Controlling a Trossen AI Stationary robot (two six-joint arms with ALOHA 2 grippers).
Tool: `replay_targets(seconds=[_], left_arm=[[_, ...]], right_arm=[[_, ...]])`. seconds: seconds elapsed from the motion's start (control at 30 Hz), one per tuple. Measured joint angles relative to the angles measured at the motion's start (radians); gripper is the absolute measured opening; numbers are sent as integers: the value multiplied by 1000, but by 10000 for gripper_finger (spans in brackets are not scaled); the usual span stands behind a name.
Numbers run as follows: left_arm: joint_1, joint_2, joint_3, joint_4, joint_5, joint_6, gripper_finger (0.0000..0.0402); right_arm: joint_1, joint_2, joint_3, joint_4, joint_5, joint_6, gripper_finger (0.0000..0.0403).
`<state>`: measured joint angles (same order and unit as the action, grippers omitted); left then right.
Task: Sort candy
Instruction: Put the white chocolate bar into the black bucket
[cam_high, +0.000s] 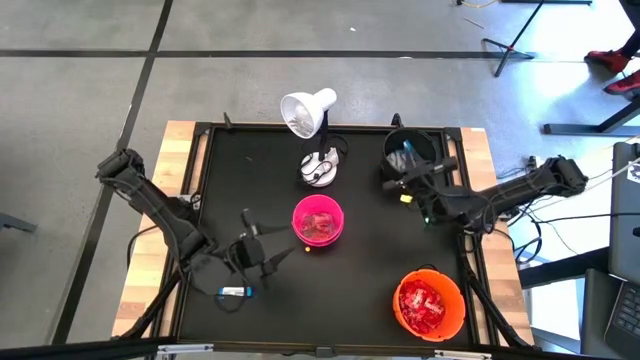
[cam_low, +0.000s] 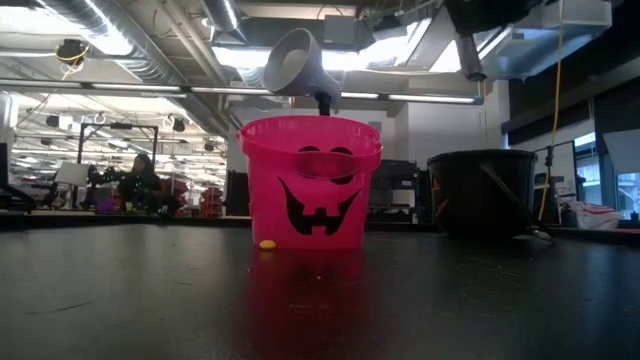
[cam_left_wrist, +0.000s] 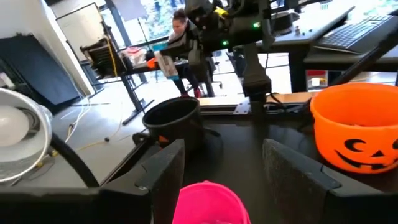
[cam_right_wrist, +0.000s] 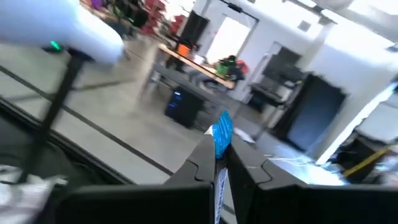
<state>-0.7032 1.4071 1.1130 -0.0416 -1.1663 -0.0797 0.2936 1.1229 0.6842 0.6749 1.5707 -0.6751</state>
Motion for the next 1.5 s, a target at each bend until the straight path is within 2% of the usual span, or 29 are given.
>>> replay_targets(seconds=[0.1,0.33,0.43,0.53,0.7,0.77,0.9,1.0,1.13,1.33,1.43,1.5], left_arm=[[18,1,0,-12,4,-29,208],[37,2,0,-107,75,-145,208],[37,2,0,-143,90,-181,208],[37,2,0,-167,90,-207,208],[37,2,0,-170,101,-209,208],[37,2,0,-170,105,-209,208],[42,2,0,-175,104,-209,208],[56,2,0,-176,106,-208,208],[80,7,0,-175,130,-210,208],[106,1,0,-274,250,-205,208],[108,-46,0,-360,365,-275,208],[106,-76,1,-429,442,-331,208]], right_arm=[[-60,2,0,-65,0,6,16],[-206,1,-1,-237,-4,209,16],[-262,1,-1,-347,-49,324,16],[-307,1,-1,-492,-150,498,16],[-414,-26,-1,-807,-417,896,16],[-465,-35,-2,-917,-477,1003,16],[-535,-51,-2,-1066,-573,1113,17],[-565,-55,-2,-1089,-645,1119,21],[-569,-55,-2,-1093,-674,1107,59],[-569,-54,14,-1113,-693,1064,156],[-569,-64,74,-1178,-764,1046,198],[-568,-75,124,-1193,-864,1038,219]])
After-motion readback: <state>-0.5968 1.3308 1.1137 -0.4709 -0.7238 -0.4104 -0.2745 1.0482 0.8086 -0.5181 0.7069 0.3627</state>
